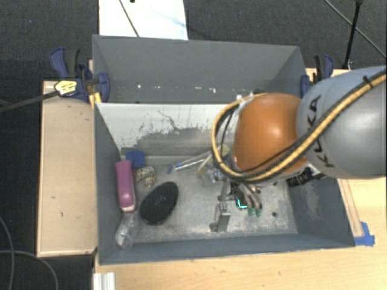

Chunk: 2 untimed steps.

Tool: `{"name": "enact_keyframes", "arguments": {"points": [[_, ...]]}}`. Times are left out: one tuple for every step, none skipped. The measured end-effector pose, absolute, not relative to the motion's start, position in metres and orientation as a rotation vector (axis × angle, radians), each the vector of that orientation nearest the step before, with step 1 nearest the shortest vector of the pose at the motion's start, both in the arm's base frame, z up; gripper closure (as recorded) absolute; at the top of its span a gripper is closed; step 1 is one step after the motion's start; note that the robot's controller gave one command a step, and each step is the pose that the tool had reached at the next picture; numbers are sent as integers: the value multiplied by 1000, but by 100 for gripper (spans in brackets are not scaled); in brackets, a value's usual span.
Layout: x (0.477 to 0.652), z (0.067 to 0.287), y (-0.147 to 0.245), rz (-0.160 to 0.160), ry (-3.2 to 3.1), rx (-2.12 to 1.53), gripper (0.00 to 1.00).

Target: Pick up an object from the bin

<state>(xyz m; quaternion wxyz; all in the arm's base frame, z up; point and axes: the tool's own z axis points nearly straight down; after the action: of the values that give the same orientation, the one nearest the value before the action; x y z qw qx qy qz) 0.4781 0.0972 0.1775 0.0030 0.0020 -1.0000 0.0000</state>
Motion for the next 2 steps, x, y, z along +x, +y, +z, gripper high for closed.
{"name": "enact_keyframes", "arguments": {"points": [[499, 66, 167, -1, -3135, -171, 0], [502, 70, 182, -2, -3133, 279, 0]]}}
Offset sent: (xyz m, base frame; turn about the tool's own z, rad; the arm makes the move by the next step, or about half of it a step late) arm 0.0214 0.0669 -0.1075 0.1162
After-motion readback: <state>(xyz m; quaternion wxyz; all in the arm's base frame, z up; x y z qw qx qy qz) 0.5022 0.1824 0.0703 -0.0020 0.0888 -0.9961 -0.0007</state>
